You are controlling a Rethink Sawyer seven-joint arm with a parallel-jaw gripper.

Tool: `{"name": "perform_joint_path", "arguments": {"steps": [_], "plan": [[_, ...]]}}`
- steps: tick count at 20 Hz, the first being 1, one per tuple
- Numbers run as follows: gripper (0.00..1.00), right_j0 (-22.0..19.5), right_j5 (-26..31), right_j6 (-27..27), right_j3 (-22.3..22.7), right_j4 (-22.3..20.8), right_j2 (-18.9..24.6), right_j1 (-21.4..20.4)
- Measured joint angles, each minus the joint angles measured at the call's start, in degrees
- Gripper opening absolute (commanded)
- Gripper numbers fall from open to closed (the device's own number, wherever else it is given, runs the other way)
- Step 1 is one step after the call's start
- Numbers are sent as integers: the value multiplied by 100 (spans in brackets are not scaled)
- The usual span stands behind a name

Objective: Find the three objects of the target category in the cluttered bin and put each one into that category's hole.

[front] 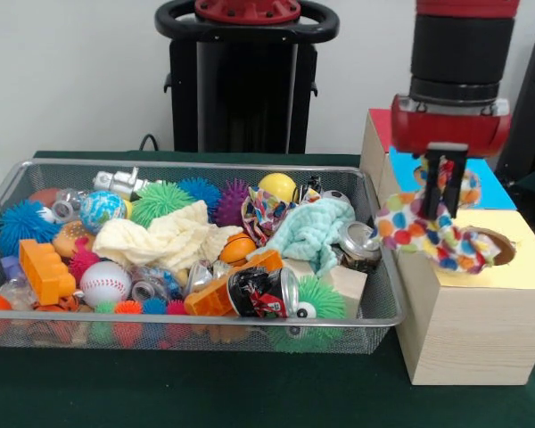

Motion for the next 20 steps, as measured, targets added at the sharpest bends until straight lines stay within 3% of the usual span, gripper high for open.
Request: {"name": "perform_joint_path", "arguments": {"steps": [8,20], "plan": [[0,-257,-201,0,-2,1,150,253],[0,-111,-202,2,-65,8,79,383]]}}
